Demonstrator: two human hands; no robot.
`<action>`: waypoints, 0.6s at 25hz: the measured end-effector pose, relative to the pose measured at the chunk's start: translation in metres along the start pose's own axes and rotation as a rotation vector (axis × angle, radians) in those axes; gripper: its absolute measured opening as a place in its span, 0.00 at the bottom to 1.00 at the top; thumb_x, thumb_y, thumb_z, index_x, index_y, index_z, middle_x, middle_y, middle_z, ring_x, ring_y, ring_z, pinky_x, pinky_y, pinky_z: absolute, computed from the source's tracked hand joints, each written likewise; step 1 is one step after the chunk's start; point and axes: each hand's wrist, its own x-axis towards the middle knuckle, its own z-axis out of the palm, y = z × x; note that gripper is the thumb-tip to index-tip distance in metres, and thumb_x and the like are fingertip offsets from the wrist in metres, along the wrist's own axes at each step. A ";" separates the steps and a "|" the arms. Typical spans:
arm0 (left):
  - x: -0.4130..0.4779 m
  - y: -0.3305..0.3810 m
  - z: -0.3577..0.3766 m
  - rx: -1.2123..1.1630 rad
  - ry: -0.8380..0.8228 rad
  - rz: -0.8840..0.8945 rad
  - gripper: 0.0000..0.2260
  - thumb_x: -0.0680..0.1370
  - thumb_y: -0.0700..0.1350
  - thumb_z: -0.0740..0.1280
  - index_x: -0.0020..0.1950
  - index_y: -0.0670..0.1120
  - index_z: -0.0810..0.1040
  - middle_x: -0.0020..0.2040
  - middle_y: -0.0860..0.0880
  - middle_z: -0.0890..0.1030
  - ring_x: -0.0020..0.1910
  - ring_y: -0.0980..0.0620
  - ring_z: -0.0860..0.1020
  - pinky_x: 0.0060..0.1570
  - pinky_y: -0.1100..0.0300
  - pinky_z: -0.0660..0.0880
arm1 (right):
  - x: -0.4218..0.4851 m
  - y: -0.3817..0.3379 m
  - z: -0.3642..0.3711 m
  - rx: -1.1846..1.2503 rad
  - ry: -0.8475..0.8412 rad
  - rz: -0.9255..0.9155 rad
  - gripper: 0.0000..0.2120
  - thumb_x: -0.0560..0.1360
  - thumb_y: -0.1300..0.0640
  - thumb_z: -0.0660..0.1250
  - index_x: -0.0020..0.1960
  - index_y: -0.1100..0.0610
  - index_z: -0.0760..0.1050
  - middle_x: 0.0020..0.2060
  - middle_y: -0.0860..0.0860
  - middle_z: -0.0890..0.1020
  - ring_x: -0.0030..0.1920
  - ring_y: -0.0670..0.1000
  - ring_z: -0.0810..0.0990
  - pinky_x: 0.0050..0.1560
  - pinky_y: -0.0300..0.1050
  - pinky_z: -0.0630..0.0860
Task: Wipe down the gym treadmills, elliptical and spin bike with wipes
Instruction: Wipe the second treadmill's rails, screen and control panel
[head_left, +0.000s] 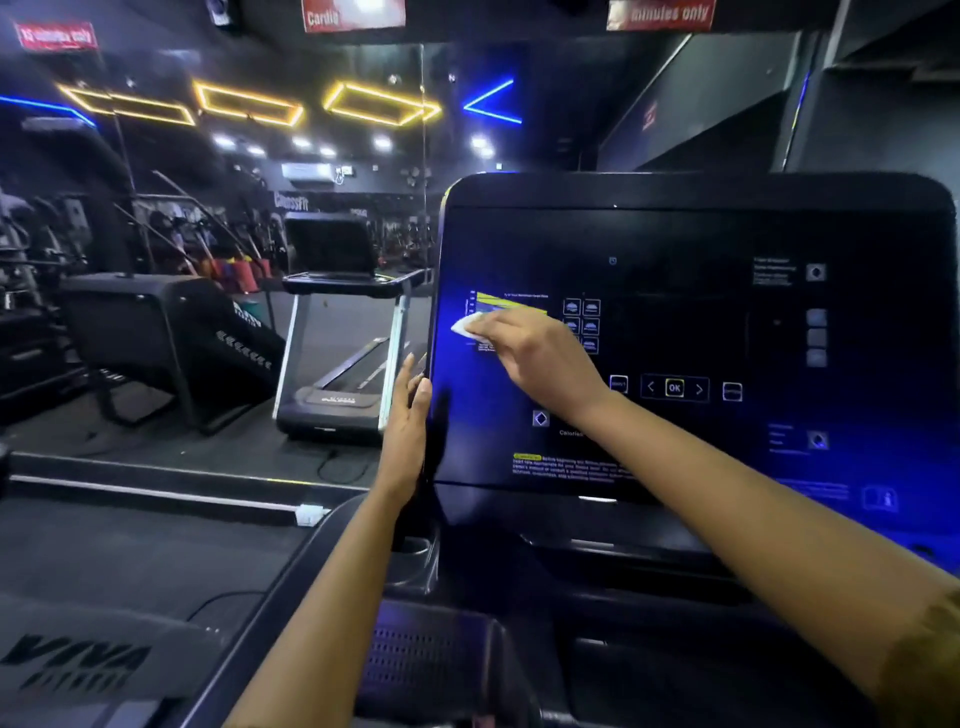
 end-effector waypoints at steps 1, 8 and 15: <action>0.009 0.002 0.001 0.000 -0.034 0.012 0.27 0.75 0.67 0.58 0.73 0.63 0.61 0.73 0.58 0.66 0.71 0.58 0.66 0.73 0.51 0.59 | 0.010 0.005 0.002 -0.014 0.017 -0.001 0.14 0.72 0.65 0.61 0.55 0.59 0.79 0.49 0.52 0.83 0.47 0.58 0.81 0.39 0.54 0.80; 0.063 0.022 0.019 -0.006 -0.068 0.059 0.35 0.70 0.71 0.58 0.75 0.63 0.56 0.61 0.77 0.65 0.65 0.63 0.67 0.64 0.63 0.63 | 0.087 0.052 -0.005 -0.193 0.154 -0.013 0.16 0.68 0.69 0.63 0.53 0.59 0.80 0.46 0.53 0.84 0.42 0.57 0.81 0.36 0.49 0.80; 0.064 0.014 0.022 0.011 -0.021 0.124 0.36 0.69 0.70 0.55 0.76 0.61 0.56 0.62 0.76 0.66 0.56 0.79 0.68 0.59 0.74 0.63 | 0.108 0.065 0.019 -0.442 -0.032 -0.051 0.17 0.70 0.67 0.55 0.51 0.60 0.79 0.44 0.54 0.81 0.39 0.55 0.77 0.24 0.42 0.75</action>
